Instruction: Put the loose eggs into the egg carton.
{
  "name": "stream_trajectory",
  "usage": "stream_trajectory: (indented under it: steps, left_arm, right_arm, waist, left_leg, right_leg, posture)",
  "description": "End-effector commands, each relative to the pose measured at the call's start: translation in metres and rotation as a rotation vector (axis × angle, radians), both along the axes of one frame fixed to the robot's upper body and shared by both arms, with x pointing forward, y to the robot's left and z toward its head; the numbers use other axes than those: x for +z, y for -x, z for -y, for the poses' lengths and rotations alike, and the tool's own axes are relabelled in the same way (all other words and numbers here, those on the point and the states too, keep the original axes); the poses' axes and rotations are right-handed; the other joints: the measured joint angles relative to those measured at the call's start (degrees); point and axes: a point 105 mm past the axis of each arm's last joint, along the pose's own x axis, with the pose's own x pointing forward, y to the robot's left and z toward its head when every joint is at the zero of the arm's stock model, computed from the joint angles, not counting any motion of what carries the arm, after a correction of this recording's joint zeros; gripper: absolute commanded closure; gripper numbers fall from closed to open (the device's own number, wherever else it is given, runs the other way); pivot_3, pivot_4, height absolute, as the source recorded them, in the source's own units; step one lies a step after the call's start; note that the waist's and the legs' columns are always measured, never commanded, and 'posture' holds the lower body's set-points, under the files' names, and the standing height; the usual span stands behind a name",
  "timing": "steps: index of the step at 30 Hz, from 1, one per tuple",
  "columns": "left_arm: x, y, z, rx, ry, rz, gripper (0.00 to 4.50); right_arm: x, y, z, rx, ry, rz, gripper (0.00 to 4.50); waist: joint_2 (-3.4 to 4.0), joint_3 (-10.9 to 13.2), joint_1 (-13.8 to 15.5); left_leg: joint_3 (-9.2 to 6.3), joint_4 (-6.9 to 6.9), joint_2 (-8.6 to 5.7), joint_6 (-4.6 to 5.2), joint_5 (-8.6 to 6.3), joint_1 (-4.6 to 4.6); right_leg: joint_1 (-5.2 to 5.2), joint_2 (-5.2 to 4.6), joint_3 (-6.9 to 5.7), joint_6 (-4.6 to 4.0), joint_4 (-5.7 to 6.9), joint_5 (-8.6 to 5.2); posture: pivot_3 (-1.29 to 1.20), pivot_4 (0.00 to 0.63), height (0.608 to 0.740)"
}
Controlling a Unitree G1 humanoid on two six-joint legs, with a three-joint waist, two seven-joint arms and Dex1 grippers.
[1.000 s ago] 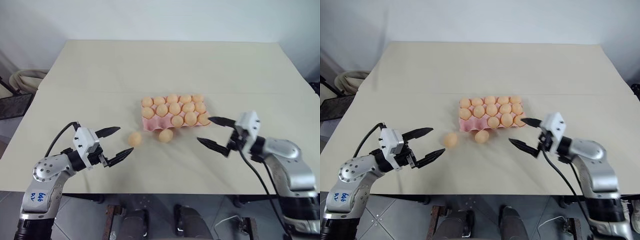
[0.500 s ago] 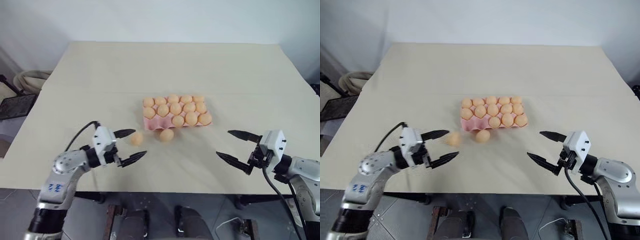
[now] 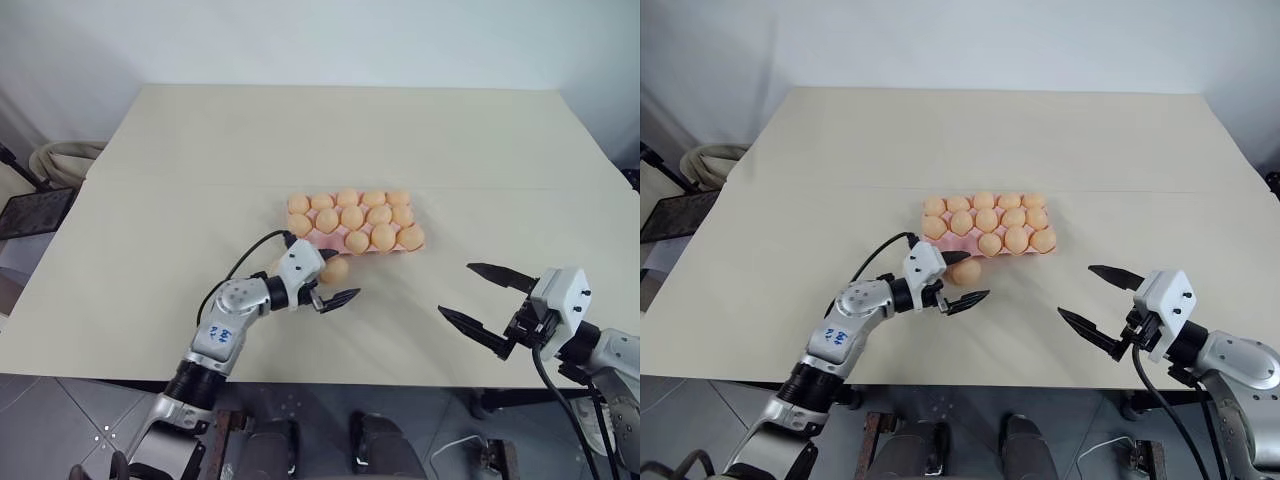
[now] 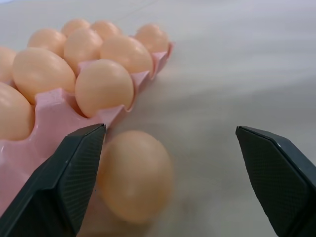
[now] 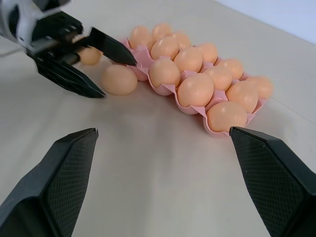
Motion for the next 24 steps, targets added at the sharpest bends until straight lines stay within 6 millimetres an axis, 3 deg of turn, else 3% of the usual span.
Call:
stream_trajectory:
  steps: [1, 3, 5, 14, 24]
  left_arm:
    - [-0.016, -0.006, -0.002, 0.053, -0.043, -0.050, 0.00]
    - [-0.017, -0.004, 0.001, 0.044, -0.033, -0.061, 0.00]
    - [-0.018, -0.003, 0.002, 0.052, -0.033, -0.063, 0.39]
    - [-0.017, 0.004, -0.005, 0.067, -0.033, -0.048, 3.02]
    - [0.001, 0.007, -0.015, 0.018, 0.002, -0.023, 3.11]
  right_arm:
    - [0.016, 0.005, -0.003, -0.002, -0.009, 0.057, 0.04]
    - [0.017, 0.005, -0.004, -0.005, -0.011, 0.060, 0.04]
    - [0.018, 0.005, -0.004, -0.009, -0.013, 0.061, 0.00]
    - [0.019, 0.001, -0.005, -0.008, -0.021, 0.068, 0.00]
    - [0.016, -0.001, -0.008, 0.004, -0.031, 0.062, 0.00]
  waist:
    - [0.00, 0.00, 0.01]
    - [0.00, 0.00, 0.02]
    - [-0.01, 0.00, 0.02]
    - [-0.01, -0.01, 0.31]
    - [-0.01, 0.00, 0.23]
  left_leg:
    - [-0.01, 0.10, 0.01, -0.01, -0.02, -0.01]
    - [-0.02, 0.23, 0.02, -0.01, -0.03, -0.01]
    - [-0.01, 0.29, 0.01, 0.02, -0.01, -0.01]
    - [-0.03, 0.24, 0.02, 0.04, 0.00, -0.06]
    - [-0.02, 0.18, 0.05, 0.04, -0.03, -0.16]
  right_leg:
    - [0.02, 0.00, 0.00, 0.01, 0.05, 0.01]
    - [0.09, -0.01, 0.01, 0.05, 0.05, 0.06]
    - [0.12, -0.02, 0.04, 0.05, 0.04, 0.12]
    - [0.08, -0.04, 0.05, 0.02, -0.07, 0.15]
    - [-0.02, -0.03, 0.03, 0.00, -0.16, 0.14]
  posture:
    - [0.00, 0.150, 0.740]
    - [0.00, 0.150, 0.740]
    - [0.00, 0.150, 0.740]
    - [0.00, 0.150, 0.740]
    - [0.00, 0.150, 0.740]
